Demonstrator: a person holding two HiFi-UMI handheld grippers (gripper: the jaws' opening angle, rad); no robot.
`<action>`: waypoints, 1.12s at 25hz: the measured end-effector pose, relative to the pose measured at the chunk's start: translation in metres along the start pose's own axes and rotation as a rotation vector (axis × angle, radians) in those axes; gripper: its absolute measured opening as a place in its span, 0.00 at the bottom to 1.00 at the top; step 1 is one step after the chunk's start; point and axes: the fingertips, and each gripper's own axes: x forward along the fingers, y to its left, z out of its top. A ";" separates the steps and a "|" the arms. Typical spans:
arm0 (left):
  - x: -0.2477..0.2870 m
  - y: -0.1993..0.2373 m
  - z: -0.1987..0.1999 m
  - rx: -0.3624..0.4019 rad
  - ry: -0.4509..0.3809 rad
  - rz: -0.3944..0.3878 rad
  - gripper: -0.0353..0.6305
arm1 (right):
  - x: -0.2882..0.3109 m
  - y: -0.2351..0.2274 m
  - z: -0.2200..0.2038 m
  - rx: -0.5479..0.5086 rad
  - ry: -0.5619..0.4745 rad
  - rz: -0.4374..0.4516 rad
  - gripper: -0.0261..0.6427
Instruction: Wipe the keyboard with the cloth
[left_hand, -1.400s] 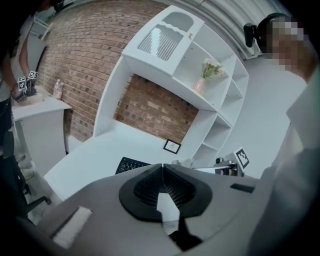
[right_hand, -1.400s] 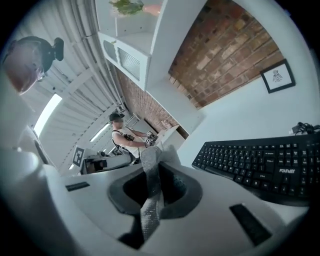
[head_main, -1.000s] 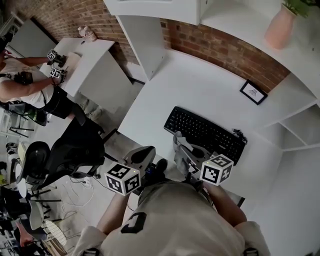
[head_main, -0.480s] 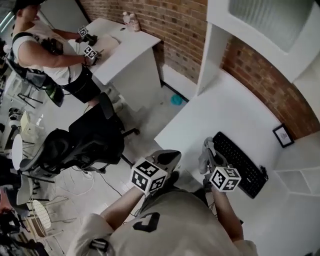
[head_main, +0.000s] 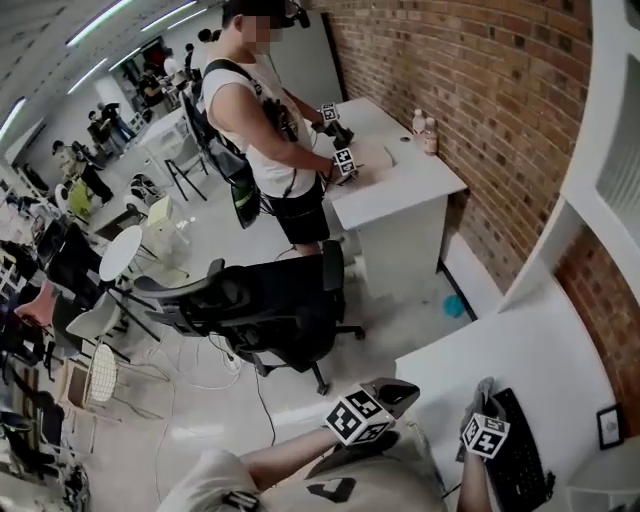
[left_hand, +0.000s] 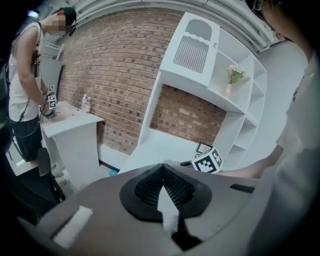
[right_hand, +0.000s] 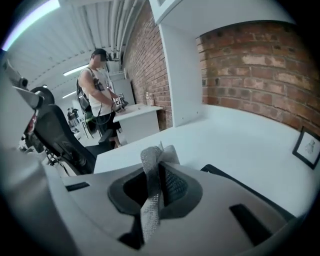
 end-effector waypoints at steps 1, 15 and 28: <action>-0.005 -0.005 0.003 -0.002 -0.001 0.009 0.06 | -0.003 -0.002 -0.002 -0.020 0.017 -0.013 0.06; -0.052 -0.007 -0.009 -0.081 -0.038 0.220 0.06 | 0.032 -0.014 -0.028 -0.290 0.179 0.007 0.06; -0.061 -0.012 -0.001 -0.053 -0.059 0.281 0.06 | 0.029 -0.026 -0.020 -0.307 0.148 0.023 0.06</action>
